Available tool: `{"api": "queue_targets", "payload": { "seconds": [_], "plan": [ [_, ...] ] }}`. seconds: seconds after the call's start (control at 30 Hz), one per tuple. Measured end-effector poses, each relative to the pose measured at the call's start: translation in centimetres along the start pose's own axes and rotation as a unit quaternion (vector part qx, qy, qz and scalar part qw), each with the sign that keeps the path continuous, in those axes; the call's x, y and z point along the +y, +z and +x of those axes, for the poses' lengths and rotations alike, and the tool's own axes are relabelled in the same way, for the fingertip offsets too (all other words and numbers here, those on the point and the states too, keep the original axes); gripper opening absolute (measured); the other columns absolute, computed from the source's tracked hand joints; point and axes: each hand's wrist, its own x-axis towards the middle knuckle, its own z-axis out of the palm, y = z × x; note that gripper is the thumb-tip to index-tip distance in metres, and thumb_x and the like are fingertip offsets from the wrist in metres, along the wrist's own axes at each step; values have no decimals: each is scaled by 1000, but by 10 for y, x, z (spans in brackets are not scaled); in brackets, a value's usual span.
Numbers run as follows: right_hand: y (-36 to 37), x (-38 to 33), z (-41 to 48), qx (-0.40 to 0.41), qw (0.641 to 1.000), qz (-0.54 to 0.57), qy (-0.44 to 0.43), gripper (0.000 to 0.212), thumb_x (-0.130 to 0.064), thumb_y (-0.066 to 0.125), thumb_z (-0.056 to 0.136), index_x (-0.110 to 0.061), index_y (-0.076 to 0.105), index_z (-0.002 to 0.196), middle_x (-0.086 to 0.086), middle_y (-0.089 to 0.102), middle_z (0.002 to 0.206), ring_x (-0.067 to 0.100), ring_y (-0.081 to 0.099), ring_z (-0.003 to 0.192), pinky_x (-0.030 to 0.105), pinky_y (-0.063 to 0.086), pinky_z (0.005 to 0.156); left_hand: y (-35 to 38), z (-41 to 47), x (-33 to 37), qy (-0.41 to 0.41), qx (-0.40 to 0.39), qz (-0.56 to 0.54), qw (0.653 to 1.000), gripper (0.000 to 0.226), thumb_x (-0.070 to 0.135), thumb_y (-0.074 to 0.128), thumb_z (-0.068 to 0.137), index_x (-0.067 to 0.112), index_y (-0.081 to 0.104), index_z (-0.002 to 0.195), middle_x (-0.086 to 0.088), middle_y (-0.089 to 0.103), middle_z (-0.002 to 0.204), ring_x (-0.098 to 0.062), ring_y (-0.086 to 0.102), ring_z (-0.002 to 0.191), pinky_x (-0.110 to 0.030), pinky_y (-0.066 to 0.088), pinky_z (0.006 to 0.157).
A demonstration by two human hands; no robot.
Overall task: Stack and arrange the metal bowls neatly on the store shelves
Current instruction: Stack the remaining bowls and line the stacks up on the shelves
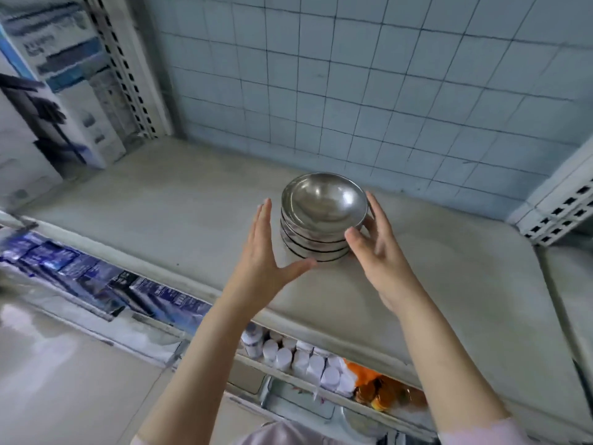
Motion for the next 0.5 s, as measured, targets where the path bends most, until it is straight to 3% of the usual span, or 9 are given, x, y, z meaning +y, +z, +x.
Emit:
{"api": "queue_targets", "payload": {
  "seconds": [0.07, 0.13, 0.23, 0.37, 0.43, 0.5],
  "plan": [
    [9, 4, 1, 26, 1000, 14, -8, 87, -62, 71, 75, -49, 25, 148, -18, 43, 150, -5, 44, 132, 17, 38, 102, -2, 8, -11, -21, -36, -55, 998, 117, 44, 74, 66, 22, -1, 154, 2, 14, 160, -23, 28, 145, -46, 31, 115],
    [14, 5, 1, 35, 999, 20, -15, 82, -48, 68, 83, -37, 24, 152, -19, 46, 146, -5, 47, 130, 11, 41, 97, -1, 15, -23, -29, -73, -101, 992, 115, 25, 81, 71, 22, 1, 154, 10, 20, 156, -23, 40, 138, -44, 37, 112],
    [16, 4, -3, 40, 999, 19, -13, 77, -28, 65, 89, -29, 23, 153, -17, 47, 146, -4, 52, 126, 11, 43, 94, 4, 25, -38, -14, -98, -152, 983, 103, 3, 81, 74, 24, 18, 152, 6, 41, 148, -23, 54, 125, -37, 46, 105],
    [14, 0, -10, 68, 997, 21, -13, 78, -31, 69, 84, -34, 29, 151, -11, 51, 144, 8, 57, 124, 20, 45, 97, 4, 30, -44, -3, -87, -186, 979, 100, 20, 87, 66, 35, 30, 147, 18, 49, 137, -13, 60, 116, -30, 51, 97],
    [11, -7, -16, 83, 996, 18, -19, 79, -38, 71, 82, -37, 31, 150, -9, 51, 145, 12, 56, 125, 31, 45, 103, 3, 30, -39, 12, -93, -192, 977, 105, 37, 85, 60, 34, 30, 149, 22, 50, 137, -8, 61, 112, -26, 52, 94],
    [4, -16, -24, 95, 995, 17, -26, 79, -42, 72, 82, -38, 31, 150, -6, 50, 146, 14, 55, 127, 43, 43, 106, 4, 30, -29, 33, -102, -193, 975, 105, 41, 86, 61, 35, 30, 149, 22, 49, 139, -8, 61, 112, -26, 52, 93]
  ]
}}
